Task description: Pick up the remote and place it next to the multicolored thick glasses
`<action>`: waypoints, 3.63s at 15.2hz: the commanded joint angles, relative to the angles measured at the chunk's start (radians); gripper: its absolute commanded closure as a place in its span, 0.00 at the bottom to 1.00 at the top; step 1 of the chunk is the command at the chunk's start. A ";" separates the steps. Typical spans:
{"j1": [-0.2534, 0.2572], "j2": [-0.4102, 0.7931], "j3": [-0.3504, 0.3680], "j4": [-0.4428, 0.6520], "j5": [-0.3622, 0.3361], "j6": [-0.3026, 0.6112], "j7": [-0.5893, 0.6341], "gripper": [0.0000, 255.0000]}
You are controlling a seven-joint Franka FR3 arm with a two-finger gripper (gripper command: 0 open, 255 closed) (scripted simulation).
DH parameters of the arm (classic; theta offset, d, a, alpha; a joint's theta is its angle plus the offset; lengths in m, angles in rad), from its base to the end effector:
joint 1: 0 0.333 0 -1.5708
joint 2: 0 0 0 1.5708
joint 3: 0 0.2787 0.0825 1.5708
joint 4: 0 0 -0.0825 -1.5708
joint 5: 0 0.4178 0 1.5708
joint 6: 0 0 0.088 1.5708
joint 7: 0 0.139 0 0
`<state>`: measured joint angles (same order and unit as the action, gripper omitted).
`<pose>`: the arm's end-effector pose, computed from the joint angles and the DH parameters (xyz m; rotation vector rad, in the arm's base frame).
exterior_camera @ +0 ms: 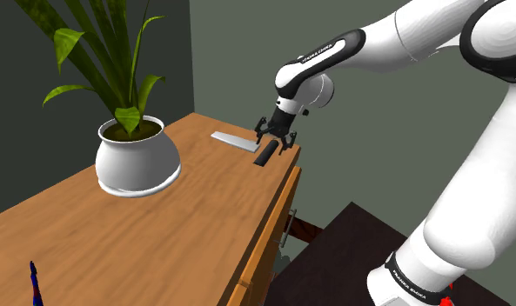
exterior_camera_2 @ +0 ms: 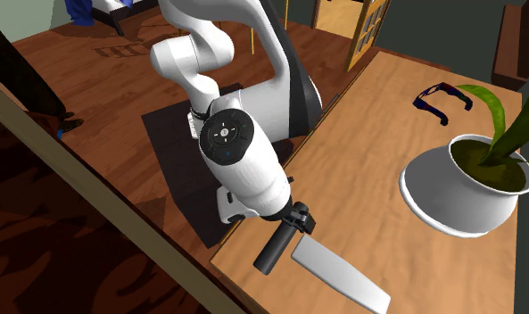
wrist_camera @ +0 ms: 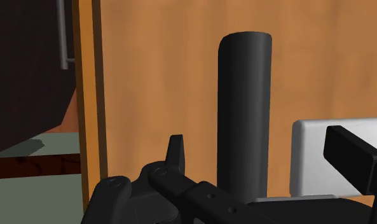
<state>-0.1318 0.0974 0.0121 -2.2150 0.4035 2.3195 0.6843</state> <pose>0.5622 -0.0510 0.2451 -2.4469 1.4663 0.1094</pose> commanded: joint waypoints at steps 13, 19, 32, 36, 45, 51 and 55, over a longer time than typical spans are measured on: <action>0.007 0.046 0.009 -0.007 0.020 0.054 -0.012 1.00; 0.006 0.047 0.009 -0.006 0.020 0.054 -0.014 1.00; 0.005 -0.044 0.000 0.039 -0.026 -0.075 0.048 1.00; 0.004 -0.071 -0.002 0.062 -0.039 -0.123 0.067 1.00; 0.023 -0.148 0.017 0.061 -0.055 -0.183 0.135 1.00; 0.088 -0.247 0.095 -0.058 -0.037 -0.124 0.255 1.00; 0.133 -0.296 0.153 -0.115 -0.021 -0.090 0.341 1.00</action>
<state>-0.0107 -0.1783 0.1497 -2.3106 0.3779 2.2230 1.0003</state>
